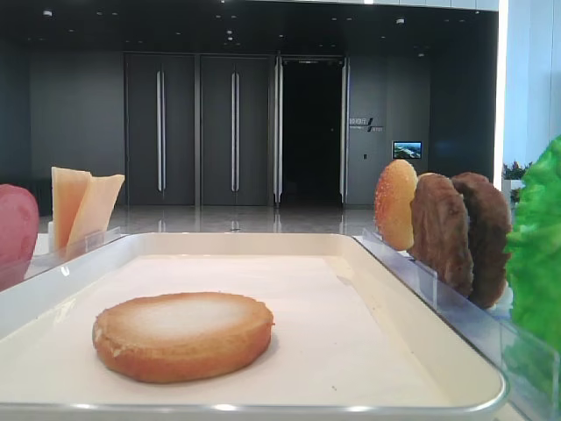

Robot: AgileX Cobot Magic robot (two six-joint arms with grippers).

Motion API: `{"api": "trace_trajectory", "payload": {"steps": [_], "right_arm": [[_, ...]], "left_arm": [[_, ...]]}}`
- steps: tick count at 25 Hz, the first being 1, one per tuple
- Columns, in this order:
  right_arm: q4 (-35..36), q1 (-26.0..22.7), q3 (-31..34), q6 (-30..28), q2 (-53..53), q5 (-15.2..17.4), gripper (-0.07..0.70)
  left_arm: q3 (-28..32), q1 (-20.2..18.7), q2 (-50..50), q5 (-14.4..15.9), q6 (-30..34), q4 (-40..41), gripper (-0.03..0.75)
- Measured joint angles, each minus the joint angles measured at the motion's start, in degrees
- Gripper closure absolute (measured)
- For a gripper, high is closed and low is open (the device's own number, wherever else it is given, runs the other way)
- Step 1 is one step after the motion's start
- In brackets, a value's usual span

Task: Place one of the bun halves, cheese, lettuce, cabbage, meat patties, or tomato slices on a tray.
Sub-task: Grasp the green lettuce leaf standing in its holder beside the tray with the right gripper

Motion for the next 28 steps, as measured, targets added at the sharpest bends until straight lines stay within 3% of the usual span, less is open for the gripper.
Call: {"api": "trace_trajectory", "payload": {"steps": [7, 10, 12, 18, 28], "right_arm": [[-0.02, 0.0, 0.0, -0.57, 1.92, -0.77, 0.204], [-0.07, 0.0, 0.0, -0.75, 1.92, -1.12, 0.246], [-0.07, 0.0, 0.0, -0.82, 1.92, -1.12, 0.306], [-0.07, 0.0, 0.0, 0.12, 1.92, -1.07, 0.582], [0.36, 0.0, -0.14, 0.42, -2.2, 0.88, 0.595]], "left_arm": [[0.0, 0.0, 0.0, 0.0, 0.0, 0.0, 0.314], [0.0, 0.0, 0.0, 0.0, 0.0, 0.0, 0.314], [0.0, 0.0, 0.0, 0.0, 0.0, 0.0, 0.314], [0.0, 0.0, 0.0, 0.0, 0.0, 0.0, 0.314], [0.0, 0.0, 0.0, 0.0, 0.0, 0.0, 0.314]]}}
